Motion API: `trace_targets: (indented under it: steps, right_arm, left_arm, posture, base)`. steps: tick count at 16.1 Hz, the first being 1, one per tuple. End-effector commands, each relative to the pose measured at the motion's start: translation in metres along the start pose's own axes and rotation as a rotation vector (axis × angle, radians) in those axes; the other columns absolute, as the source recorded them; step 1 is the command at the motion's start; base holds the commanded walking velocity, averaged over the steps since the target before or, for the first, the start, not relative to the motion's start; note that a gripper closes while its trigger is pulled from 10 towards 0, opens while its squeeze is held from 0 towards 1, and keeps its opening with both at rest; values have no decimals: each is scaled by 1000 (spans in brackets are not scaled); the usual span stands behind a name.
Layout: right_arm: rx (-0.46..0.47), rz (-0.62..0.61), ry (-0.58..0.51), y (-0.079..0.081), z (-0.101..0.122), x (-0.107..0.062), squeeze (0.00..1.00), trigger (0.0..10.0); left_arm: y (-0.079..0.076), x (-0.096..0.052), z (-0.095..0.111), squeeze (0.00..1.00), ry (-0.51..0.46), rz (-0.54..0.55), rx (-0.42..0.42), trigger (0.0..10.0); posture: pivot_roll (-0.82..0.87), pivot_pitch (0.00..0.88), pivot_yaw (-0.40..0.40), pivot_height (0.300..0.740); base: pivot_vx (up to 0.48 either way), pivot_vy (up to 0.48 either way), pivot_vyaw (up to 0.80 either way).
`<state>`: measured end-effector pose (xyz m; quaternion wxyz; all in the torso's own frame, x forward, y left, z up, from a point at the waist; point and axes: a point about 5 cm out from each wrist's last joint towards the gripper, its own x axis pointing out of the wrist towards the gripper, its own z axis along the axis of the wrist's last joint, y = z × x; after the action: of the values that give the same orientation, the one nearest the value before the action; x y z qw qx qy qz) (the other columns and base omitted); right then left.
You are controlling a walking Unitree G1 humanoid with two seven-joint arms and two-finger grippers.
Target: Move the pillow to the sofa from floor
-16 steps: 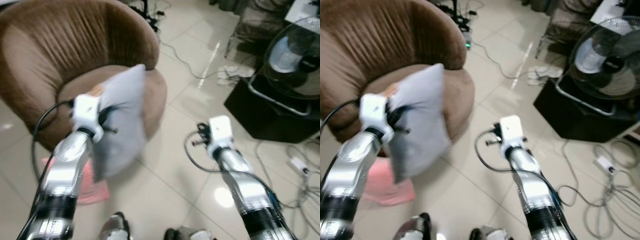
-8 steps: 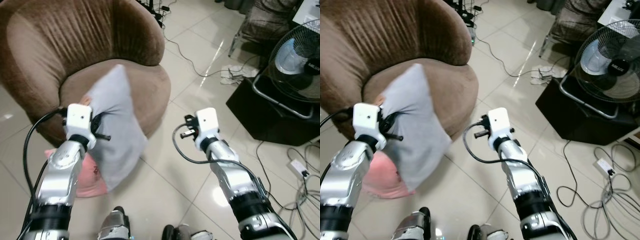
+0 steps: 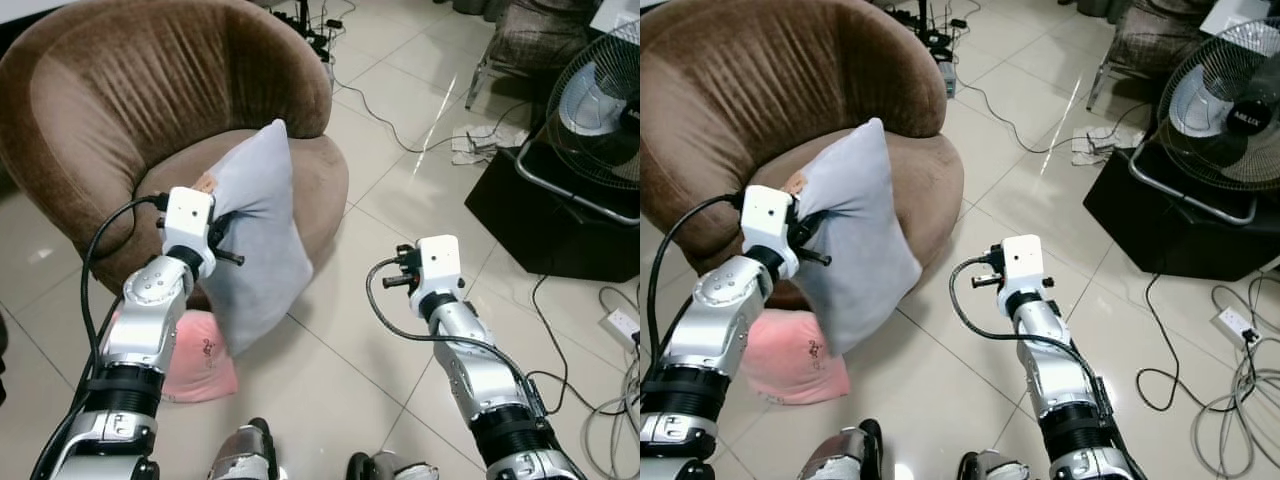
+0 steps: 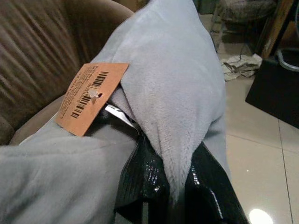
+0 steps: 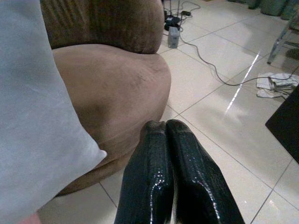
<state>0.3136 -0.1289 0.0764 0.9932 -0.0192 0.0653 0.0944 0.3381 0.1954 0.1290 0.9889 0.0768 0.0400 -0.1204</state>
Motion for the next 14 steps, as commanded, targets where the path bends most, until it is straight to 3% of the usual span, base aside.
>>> trace_targets:
  steps: [1, 6, 9, 14]
  right_arm:
    - [0, -29, -17, -5, 1, -1, 0, 10000]
    - [-2, -67, -39, -11, 10, 8, 0, 10000]
    - [-12, -39, -66, -3, 21, 21, 0, 10000]
    - [-1, -23, -63, 5, 21, 28, 0, 10000]
  left_arm:
    - [-4, 6, 11, 0, -47, -27, 21, 0]
    - [-8, 19, 13, 0, -65, -40, -5, 0]
    - [-8, 28, 25, 0, -99, -43, 13, 0]
    - [-10, 33, 22, 0, -104, -39, 9, 0]
  posture:
    - [-89, 108, -16, 740]
    - [-93, 63, -27, 740]
    - [-88, 37, -24, 740]
    - [-87, 22, -31, 740]
  base:
    - [0, 0, 0]
    - [0, 0, 0]
    - [0, 0, 0]
    - [0, 0, 0]
